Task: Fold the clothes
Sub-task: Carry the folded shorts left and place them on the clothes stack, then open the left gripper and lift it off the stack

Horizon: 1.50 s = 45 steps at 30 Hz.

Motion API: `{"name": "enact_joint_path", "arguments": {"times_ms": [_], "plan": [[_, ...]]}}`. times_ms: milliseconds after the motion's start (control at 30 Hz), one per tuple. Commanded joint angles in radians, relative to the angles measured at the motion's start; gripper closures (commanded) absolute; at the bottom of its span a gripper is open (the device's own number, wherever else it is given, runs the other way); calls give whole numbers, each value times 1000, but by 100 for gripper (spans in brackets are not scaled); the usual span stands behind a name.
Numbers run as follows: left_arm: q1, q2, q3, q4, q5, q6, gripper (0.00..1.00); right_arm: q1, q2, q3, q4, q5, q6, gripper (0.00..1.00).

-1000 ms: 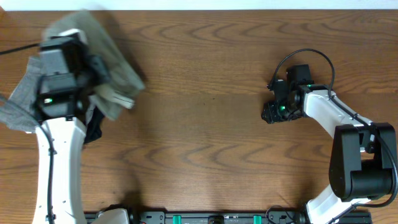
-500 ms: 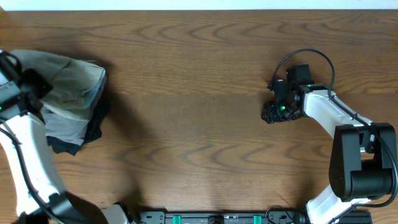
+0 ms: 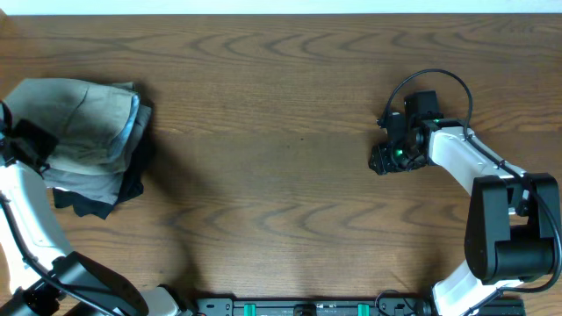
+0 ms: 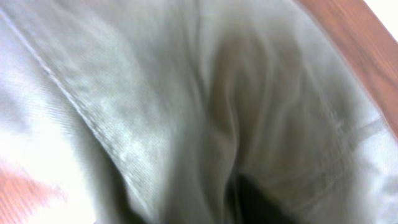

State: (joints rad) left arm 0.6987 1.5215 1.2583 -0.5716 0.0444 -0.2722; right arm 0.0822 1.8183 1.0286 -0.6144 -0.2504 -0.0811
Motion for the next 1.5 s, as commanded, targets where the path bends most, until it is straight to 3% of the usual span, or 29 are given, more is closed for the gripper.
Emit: {"name": "enact_joint_path", "arguments": {"times_ms": [0,100,233,400,500,567,667,700,933,1100,1467], "plan": [[30,-59,31,-94,-26,-198,26,-14,12,-11,-19,7,9,47],[48,-140,31,-176,-26,-266,22,-14,12,-11,-20,7,9,47],[54,-264,31,-151,32,-255,23,-14,12,-11,-14,7,9,47],[48,-278,50,-78,258,-184,48,-14,12,-11,-15,7,9,47],[51,-232,50,-14,285,-173,62,-14,12,-11,-19,7,9,47],[57,-194,50,6,284,-173,65,-14,12,-11,-19,7,9,48],[71,-124,49,-2,268,-174,63,-14,12,-11,-20,7,9,47],[78,-102,49,-16,265,-174,58,-14,12,-11,-21,7,9,47],[126,61,37,-220,163,-174,53,-14,12,-11,-29,7,9,46],[132,174,22,-312,150,-174,44,-14,12,-11,-27,7,9,46],[129,175,23,-329,335,-154,39,-14,12,-11,-32,7,9,47]]}}
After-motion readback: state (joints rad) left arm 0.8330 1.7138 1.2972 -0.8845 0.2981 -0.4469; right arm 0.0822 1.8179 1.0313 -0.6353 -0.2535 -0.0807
